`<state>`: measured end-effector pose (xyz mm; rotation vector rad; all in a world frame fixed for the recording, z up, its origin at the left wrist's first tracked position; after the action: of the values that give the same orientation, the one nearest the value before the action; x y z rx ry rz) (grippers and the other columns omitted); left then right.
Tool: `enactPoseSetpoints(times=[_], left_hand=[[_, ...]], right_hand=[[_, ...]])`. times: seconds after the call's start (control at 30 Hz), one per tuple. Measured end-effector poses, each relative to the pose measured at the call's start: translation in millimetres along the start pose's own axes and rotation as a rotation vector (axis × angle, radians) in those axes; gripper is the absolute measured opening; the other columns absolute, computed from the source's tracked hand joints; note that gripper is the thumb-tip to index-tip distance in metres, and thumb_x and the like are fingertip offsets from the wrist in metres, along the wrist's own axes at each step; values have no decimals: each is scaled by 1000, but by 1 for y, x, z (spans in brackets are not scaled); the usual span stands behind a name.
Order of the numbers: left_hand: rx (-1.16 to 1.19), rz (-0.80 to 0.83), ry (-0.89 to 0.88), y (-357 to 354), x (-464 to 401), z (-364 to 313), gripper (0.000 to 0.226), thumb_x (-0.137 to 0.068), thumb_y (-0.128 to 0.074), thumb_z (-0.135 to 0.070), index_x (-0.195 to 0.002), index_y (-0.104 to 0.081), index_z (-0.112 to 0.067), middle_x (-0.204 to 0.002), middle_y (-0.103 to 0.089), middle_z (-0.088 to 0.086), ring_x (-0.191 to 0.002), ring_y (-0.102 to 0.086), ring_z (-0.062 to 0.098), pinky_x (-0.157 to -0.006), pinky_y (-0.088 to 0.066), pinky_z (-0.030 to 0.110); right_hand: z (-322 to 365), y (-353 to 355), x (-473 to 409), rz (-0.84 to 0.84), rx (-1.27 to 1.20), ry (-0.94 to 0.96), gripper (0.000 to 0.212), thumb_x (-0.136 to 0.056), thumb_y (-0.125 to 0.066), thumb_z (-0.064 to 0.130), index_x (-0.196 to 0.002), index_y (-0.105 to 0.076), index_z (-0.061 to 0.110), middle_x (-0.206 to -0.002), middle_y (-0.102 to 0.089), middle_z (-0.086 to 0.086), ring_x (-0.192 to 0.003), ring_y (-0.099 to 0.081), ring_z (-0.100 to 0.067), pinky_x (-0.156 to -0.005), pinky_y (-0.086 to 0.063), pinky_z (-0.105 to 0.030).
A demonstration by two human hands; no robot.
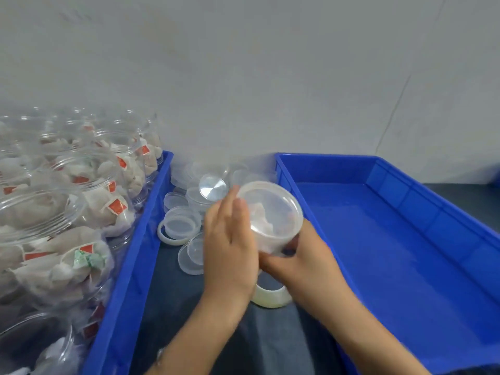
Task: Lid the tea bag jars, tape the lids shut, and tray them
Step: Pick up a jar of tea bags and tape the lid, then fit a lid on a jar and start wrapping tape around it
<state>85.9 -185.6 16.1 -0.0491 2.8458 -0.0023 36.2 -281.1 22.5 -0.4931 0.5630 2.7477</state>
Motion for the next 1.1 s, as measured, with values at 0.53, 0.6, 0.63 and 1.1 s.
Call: enactPoseSetpoints(times=[0.53, 0.6, 0.63, 1.1], left_hand=[[-538, 720, -8, -195, -144, 64, 59, -96, -33, -48, -147, -24, -19, -143, -44, 6, -131, -40, 25, -105, -33, 38], [-723, 749, -48, -207, -166, 88, 63, -97, -26, -49, -150, -14, -18, -151, -33, 8, -142, -20, 23, -114, -16, 47], [-785, 746, -76, -213, -177, 98, 63, -97, -24, -49, -150, -15, -17, -152, -30, 7, -144, -11, 21, -115, -8, 49], [-919, 747, -150, -189, -239, 144, 54, -99, -23, -47, -141, -34, -15, -152, -28, 0, -144, -9, 19, -112, -6, 52]], right_hand=[[-155, 120, -168, -357, 419, -381, 26, -70, -75, 33, -82, -52, 25, -72, -58, 13, -66, -56, -5, -47, -32, -20], [-192, 116, -188, -296, 296, -426, 24, -71, -75, 30, -86, -58, 28, -77, -63, 12, -70, -59, -4, -51, -41, -20], [-209, 114, -198, -273, 230, -440, 26, -72, -75, 28, -93, -61, 25, -82, -66, 8, -76, -62, -9, -57, -48, -24], [-270, 84, -263, -107, 160, -614, 76, -89, -59, 14, -149, -12, 15, -154, -15, -10, -140, -23, -20, -108, -31, -37]])
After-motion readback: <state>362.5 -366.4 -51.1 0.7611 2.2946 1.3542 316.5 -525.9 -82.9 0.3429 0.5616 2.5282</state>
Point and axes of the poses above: each hand's wrist, its own x-axis away from the middle knuckle, its own y-axis out of the back of the hand, z = x × y, the point moved 2 cm from there along -x, towards the middle knuckle
